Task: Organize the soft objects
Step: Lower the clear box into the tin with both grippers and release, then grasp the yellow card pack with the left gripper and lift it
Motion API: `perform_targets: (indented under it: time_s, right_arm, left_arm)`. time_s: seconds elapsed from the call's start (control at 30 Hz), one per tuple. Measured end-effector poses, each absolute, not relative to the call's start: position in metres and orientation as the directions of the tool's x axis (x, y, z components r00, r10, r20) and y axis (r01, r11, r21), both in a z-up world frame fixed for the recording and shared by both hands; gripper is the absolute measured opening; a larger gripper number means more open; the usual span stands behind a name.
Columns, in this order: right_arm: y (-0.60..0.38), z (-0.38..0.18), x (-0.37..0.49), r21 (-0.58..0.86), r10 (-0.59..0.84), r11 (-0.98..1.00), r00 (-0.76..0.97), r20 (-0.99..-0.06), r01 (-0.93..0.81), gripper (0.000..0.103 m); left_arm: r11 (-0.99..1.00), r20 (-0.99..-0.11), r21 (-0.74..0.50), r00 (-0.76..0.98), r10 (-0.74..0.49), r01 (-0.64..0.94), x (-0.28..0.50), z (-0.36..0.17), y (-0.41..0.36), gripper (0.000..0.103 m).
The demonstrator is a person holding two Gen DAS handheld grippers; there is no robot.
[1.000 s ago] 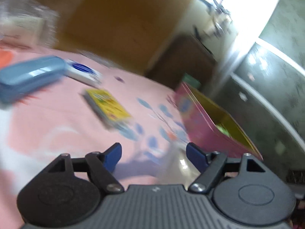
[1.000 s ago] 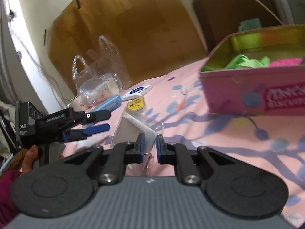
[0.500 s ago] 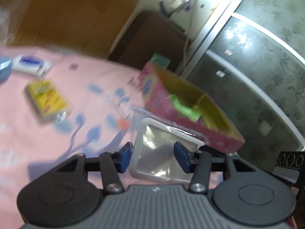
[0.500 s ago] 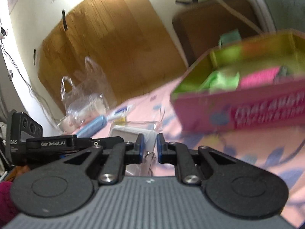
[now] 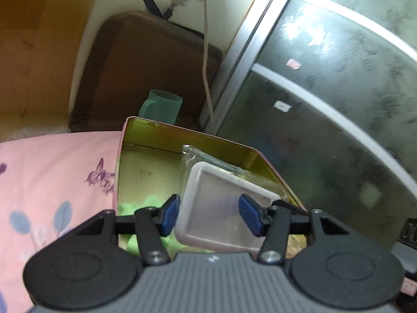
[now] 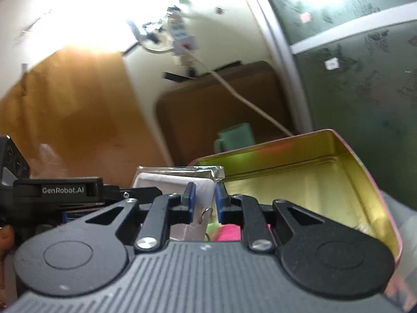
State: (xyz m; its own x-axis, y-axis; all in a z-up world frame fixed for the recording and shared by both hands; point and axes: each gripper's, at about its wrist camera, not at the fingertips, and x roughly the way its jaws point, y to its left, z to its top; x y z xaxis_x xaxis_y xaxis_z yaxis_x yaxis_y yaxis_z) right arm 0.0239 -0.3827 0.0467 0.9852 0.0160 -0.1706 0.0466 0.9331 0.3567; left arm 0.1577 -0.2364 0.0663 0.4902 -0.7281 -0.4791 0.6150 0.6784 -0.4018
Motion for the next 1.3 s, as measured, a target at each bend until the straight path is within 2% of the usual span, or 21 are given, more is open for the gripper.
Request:
perform_targets:
  time_s: [0.03, 0.07, 0.1, 0.17, 0.3, 0.47, 0.57, 0.7, 0.87, 0.93, 1.0, 1.07, 1.13, 1.2, 1.3]
  right_arm:
    - [-0.388, 0.045, 0.033, 0.352, -0.004, 0.933, 0.982, -0.187, 0.071, 0.022]
    - [-0.391, 0.044, 0.041, 0.340, -0.027, 0.935, 0.979, -0.203, 0.096, 0.028]
    - [-0.392, 0.044, 0.048, 0.318, -0.062, 0.939, 0.974, -0.218, 0.131, 0.042]
    - [-0.397, 0.042, 0.056, 0.272, -0.154, 0.937, 0.959, -0.237, 0.217, 0.048]
    - [-0.408, 0.037, 0.034, 0.357, -0.198, 0.901, 0.965, -0.170, 0.248, 0.048]
    - [-0.377, 0.033, 0.002, 0.352, -0.191, 0.910, 0.975, -0.112, 0.219, 0.048]
    - [-0.346, 0.033, -0.009, 0.321, -0.135, 0.934, 0.987, -0.088, 0.157, 0.048]
    - [-0.295, 0.034, -0.011, 0.245, -0.002, 0.969, 0.996, -0.094, 0.025, 0.048]
    - [-0.227, 0.037, 0.003, 0.122, 0.208, 0.974, 0.964, -0.165, -0.190, 0.051]
    - [-0.200, 0.035, 0.020, 0.105, 0.291, 0.956, 0.926, -0.242, -0.273, 0.055]
    - [-0.177, 0.030, 0.040, 0.092, 0.347, 0.938, 0.882, -0.319, -0.335, 0.065]
    - [-0.155, 0.024, 0.063, 0.066, 0.360, 0.929, 0.846, -0.393, -0.364, 0.066]
    - [-0.137, 0.021, 0.083, 0.053, 0.370, 0.921, 0.820, -0.437, -0.387, 0.068]
    - [-0.123, 0.019, 0.105, 0.033, 0.358, 0.920, 0.804, -0.475, -0.390, 0.075]
    - [-0.110, 0.016, 0.134, 0.001, 0.317, 0.928, 0.791, -0.523, -0.371, 0.075]
  left_arm:
    - [0.701, -0.495, -0.382, 0.506, -0.706, 0.603, 0.163, 0.065, -0.245, 0.055]
    - [0.715, -0.504, -0.368, 0.519, -0.690, 0.594, 0.167, 0.063, -0.249, 0.056]
    - [0.725, -0.508, -0.362, 0.527, -0.681, 0.586, 0.169, 0.062, -0.251, 0.056]
    - [0.719, -0.498, -0.379, 0.527, -0.689, 0.582, 0.169, 0.062, -0.248, 0.056]
    - [0.703, -0.450, -0.377, 0.544, -0.708, 0.604, 0.149, 0.069, -0.224, 0.056]
    - [0.697, -0.410, -0.376, 0.564, -0.716, 0.611, 0.111, 0.071, -0.173, 0.056]
    - [0.724, -0.420, -0.373, 0.590, -0.690, 0.581, 0.089, 0.059, -0.123, 0.059]
    - [0.828, -0.485, -0.336, 0.672, -0.561, 0.449, 0.070, 0.033, -0.047, 0.060]
    - [0.943, -0.580, -0.300, 0.756, -0.303, 0.148, 0.077, 0.004, 0.041, 0.060]
    - [0.955, -0.559, -0.284, 0.795, -0.234, 0.082, 0.075, -0.002, 0.064, 0.061]
    - [0.937, -0.534, -0.346, 0.810, -0.243, 0.054, 0.074, -0.003, 0.078, 0.063]
    - [0.932, -0.513, -0.358, 0.825, -0.239, 0.048, 0.072, -0.003, 0.082, 0.063]
    - [0.933, -0.498, -0.352, 0.830, -0.250, 0.069, 0.073, -0.001, 0.077, 0.063]
    - [0.937, -0.497, -0.340, 0.830, -0.254, 0.084, 0.074, 0.000, 0.071, 0.063]
    - [0.935, -0.494, -0.343, 0.829, -0.263, 0.092, 0.072, -0.001, 0.072, 0.063]
